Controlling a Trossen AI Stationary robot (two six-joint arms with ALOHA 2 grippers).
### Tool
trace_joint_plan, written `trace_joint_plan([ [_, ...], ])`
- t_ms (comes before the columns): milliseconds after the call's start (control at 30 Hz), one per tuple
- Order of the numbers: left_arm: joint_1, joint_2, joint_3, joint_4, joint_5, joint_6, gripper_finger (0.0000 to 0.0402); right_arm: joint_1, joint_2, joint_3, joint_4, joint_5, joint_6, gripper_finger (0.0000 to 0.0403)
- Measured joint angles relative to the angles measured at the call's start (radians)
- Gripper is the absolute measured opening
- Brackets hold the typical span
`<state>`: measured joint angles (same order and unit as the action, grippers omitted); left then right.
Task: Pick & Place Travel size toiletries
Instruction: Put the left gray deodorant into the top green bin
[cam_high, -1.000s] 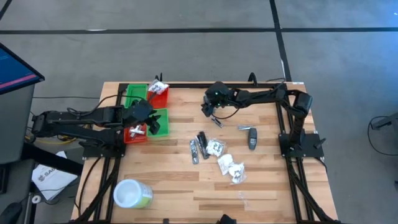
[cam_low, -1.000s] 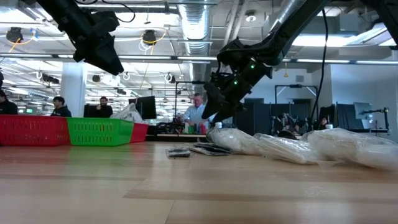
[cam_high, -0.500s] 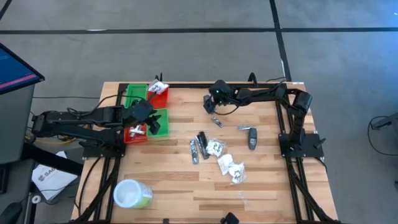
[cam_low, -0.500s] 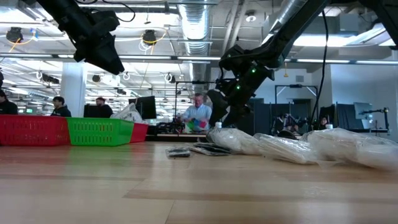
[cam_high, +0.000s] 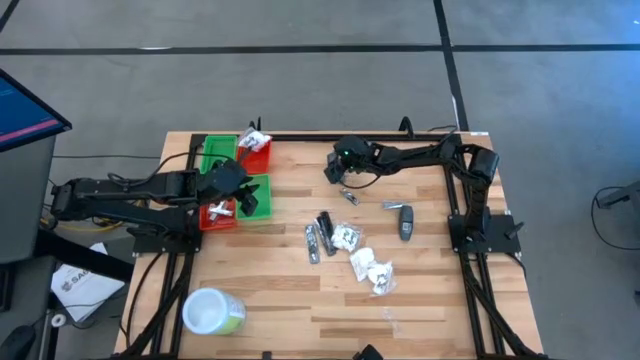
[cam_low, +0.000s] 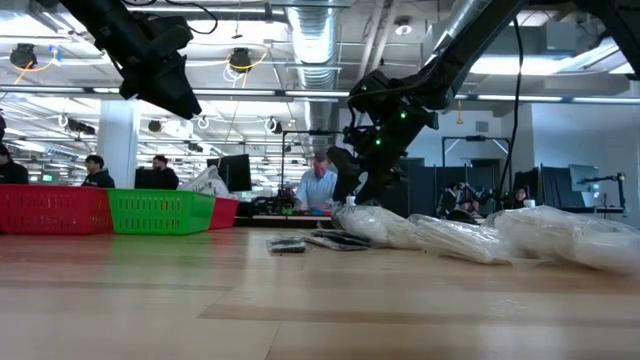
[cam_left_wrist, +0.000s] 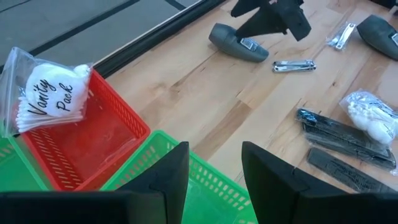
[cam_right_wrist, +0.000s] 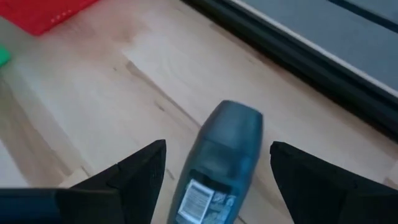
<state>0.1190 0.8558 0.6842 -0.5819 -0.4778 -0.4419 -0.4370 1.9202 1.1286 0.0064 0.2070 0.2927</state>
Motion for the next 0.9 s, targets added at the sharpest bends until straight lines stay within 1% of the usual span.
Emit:
trace_joint_plan([
  [767,0.0,0.0,0.0,-0.001,0.0,-0.003,0.014,0.012,0.0,0.0,-0.002,0.013,0.029,0.0276],
  [900,0.0,0.0,0.0,-0.001,0.0,-0.003,0.014,0.017,0.0,0.0,-0.002,0.031,0.041,0.0276],
])
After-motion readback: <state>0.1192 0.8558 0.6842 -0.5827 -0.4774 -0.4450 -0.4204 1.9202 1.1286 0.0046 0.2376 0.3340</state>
